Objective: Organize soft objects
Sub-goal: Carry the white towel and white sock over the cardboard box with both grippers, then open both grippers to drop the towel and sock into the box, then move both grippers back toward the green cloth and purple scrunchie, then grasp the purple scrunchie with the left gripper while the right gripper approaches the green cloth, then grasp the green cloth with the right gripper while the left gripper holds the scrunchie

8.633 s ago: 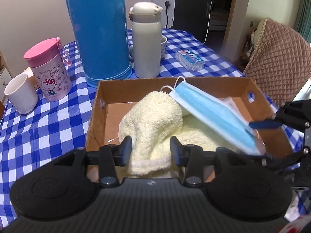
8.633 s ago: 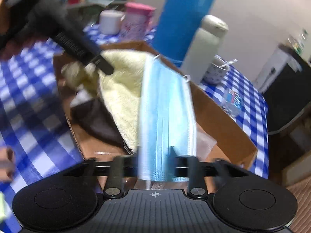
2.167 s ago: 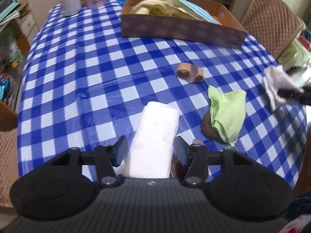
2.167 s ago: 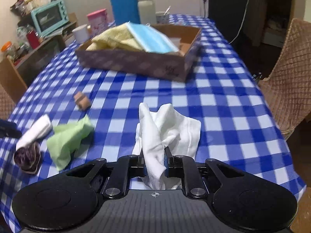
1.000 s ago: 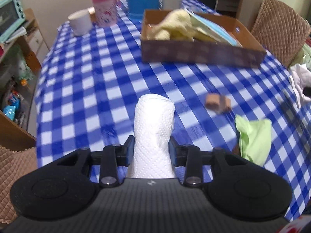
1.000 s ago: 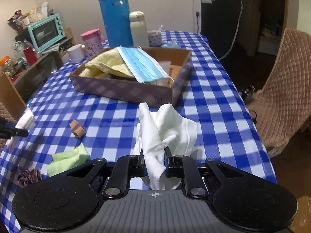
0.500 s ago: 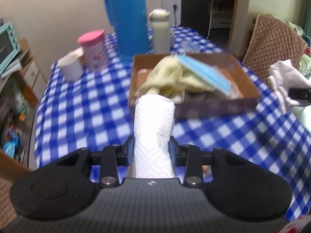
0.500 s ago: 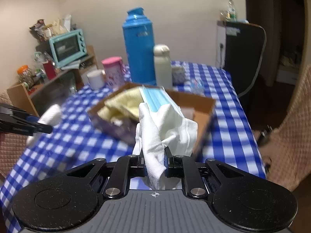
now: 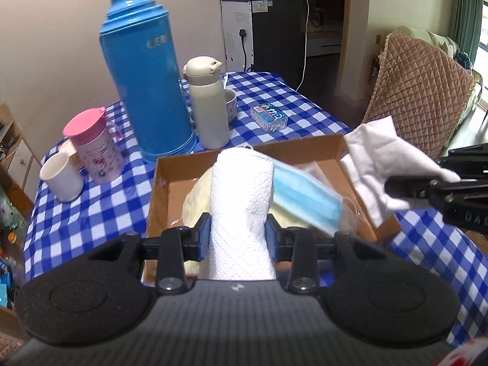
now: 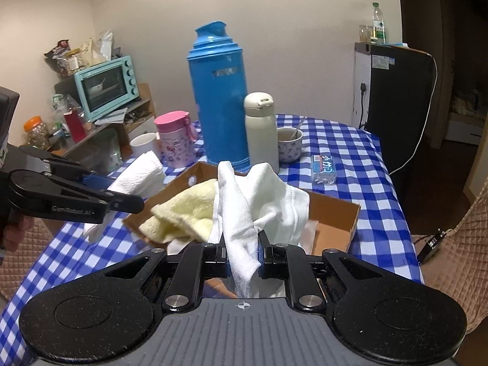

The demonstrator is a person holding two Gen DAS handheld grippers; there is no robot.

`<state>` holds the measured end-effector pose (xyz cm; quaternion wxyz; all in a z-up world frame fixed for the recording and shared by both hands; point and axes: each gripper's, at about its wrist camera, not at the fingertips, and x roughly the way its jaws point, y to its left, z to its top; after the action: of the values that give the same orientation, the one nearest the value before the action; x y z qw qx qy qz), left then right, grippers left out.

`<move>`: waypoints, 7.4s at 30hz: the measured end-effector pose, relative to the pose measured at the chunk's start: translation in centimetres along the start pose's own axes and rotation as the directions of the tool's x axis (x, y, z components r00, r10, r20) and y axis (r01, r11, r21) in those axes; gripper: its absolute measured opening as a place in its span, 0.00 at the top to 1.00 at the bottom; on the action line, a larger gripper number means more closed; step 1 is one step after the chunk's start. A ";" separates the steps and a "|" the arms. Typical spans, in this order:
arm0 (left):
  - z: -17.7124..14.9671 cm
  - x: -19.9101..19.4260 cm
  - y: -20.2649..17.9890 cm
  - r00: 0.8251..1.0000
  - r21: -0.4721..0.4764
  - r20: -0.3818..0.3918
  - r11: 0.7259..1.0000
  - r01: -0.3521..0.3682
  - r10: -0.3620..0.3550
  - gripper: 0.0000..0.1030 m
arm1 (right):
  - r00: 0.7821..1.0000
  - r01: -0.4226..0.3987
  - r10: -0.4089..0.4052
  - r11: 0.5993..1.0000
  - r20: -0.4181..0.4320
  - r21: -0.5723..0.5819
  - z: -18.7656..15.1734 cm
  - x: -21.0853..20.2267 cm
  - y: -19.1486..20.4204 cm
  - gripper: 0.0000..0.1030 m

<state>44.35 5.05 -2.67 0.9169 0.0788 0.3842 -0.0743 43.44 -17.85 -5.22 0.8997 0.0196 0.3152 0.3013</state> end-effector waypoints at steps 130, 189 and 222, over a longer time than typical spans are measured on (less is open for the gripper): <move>-20.0 -20.2 1.6 0.984 -0.241 -0.134 0.959 -0.148 0.118 0.44 | 0.987 0.017 0.013 0.983 -0.160 0.183 -11.8 -13.4 11.2 0.29; -26.7 -10.9 -4.8 0.957 -0.127 -0.289 0.992 -0.020 -0.018 0.53 | 0.927 0.048 0.013 0.987 -0.375 0.154 -17.6 -7.8 12.5 0.30; -25.8 -11.8 0.1 0.955 -0.151 -0.263 0.972 -0.179 0.135 0.78 | 0.954 -0.050 0.119 0.968 -0.274 0.247 -16.2 -2.8 11.8 0.98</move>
<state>18.33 11.28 -12.06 0.8672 0.0380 0.4947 0.0432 26.04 -12.28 -13.98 0.8218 0.0968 0.4750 0.2995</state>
